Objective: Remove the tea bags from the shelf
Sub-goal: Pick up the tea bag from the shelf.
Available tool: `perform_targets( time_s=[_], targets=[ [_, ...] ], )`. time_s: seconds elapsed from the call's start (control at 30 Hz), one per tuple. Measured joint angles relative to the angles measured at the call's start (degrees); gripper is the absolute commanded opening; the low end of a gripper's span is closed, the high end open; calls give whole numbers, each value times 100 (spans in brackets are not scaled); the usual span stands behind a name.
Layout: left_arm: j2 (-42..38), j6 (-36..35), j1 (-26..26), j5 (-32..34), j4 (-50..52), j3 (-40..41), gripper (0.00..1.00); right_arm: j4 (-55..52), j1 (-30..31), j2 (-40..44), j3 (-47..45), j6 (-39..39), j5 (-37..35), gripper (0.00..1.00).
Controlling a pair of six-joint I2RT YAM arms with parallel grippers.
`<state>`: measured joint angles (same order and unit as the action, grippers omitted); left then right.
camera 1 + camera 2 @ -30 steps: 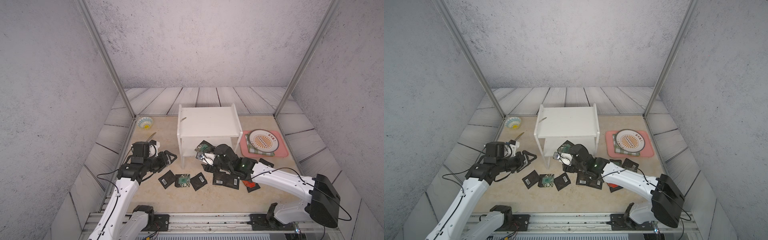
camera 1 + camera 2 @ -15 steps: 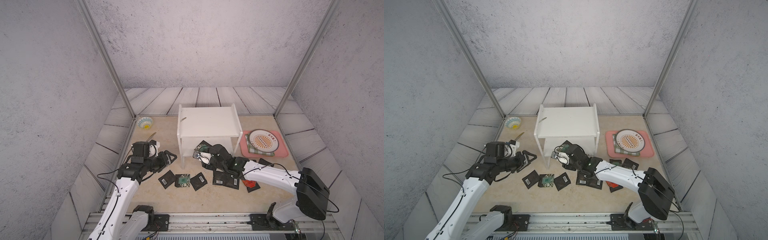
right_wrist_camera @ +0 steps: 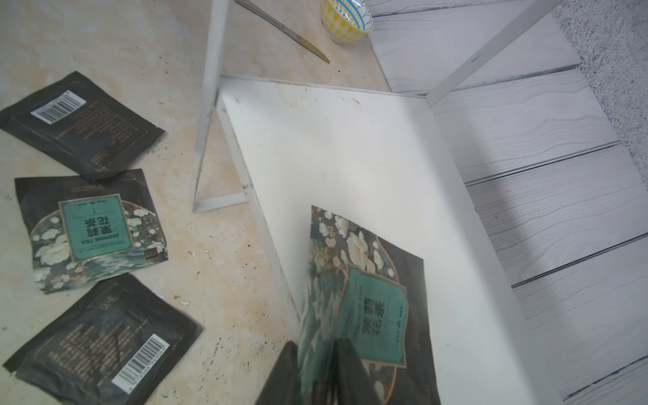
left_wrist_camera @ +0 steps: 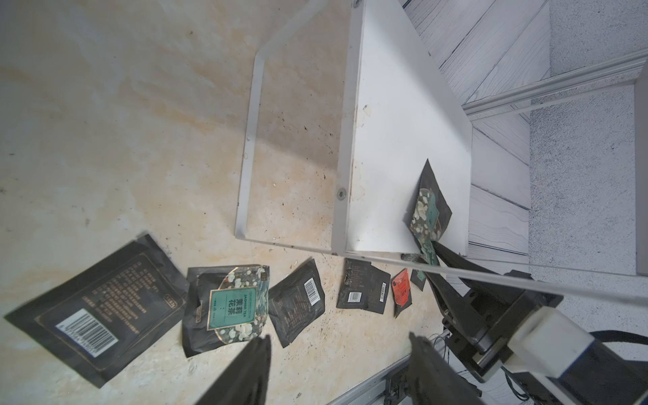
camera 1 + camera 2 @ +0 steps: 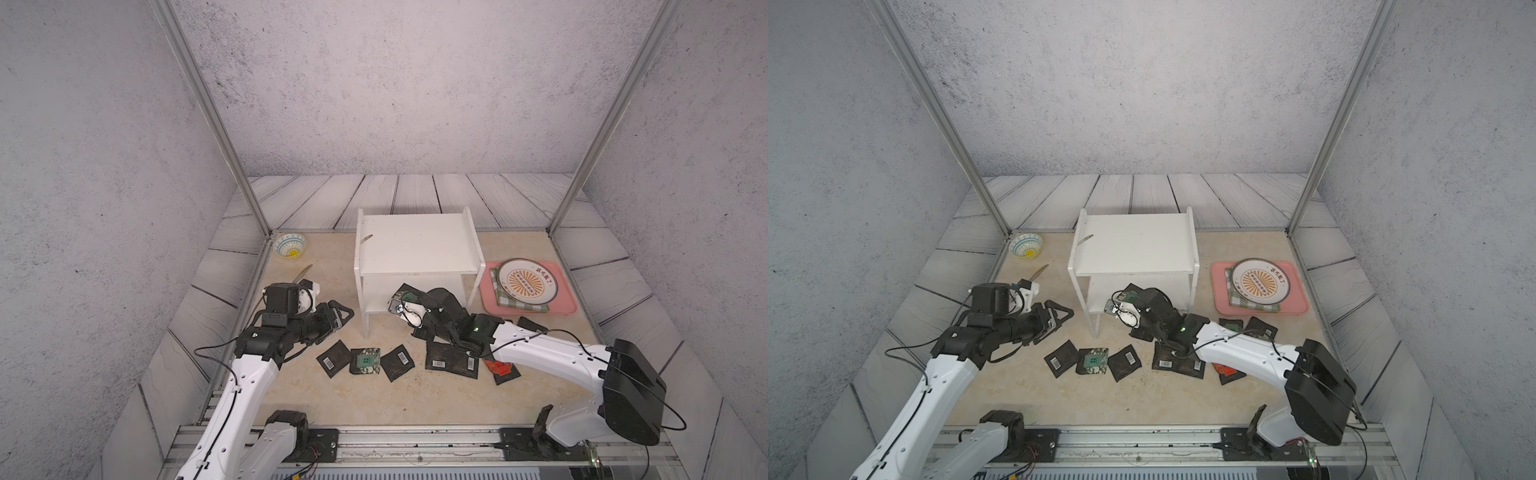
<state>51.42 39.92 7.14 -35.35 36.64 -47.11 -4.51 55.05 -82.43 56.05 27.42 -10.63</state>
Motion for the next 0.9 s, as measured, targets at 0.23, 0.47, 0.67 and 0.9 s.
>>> perform_targets(
  time_s=[0.23, 0.47, 0.67, 0.9],
  targets=[
    [-15, 7, 0, 0, 0, 0, 66, -275, 55, 393, -20, -107, 17, 5],
    [-101, 17, 0, -2, 2, 0, 66, -520, 151, 927, -26, -236, 24, 0],
    [-197, 15, 0, -2, 35, -20, 67, -649, 192, 1484, -122, -457, 216, 0],
    [-487, -2, 0, -101, 52, -42, 68, -903, 212, 2133, -151, -1001, 533, 0]
  ],
)
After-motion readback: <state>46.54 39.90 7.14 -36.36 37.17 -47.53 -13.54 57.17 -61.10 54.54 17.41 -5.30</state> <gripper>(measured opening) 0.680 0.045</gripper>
